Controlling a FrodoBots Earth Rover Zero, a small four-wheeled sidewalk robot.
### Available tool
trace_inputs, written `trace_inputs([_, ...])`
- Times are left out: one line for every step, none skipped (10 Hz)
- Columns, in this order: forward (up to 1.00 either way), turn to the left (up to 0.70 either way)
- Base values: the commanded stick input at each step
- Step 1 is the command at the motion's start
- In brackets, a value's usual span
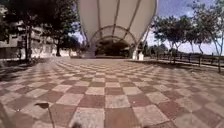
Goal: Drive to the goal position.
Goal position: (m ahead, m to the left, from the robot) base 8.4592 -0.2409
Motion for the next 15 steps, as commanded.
trace_inputs([0.70, 0.35])
trace_inputs([0.70, 0.35])
trace_inputs([0.70, 0.35])
trace_inputs([0.70, 0.22])
trace_inputs([0.70, 0.00])
trace_inputs([0.70, 0.00])
trace_inputs([0.70, 0.00])
trace_inputs([0.70, 0.00])
trace_inputs([0.70, 0.00])
trace_inputs([0.70, 0.00])
trace_inputs([0.70, 0.00])
trace_inputs([0.70, 0.00])
trace_inputs([0.70, 0.00])
trace_inputs([0.70, 0.00])
trace_inputs([0.70, 0.00])
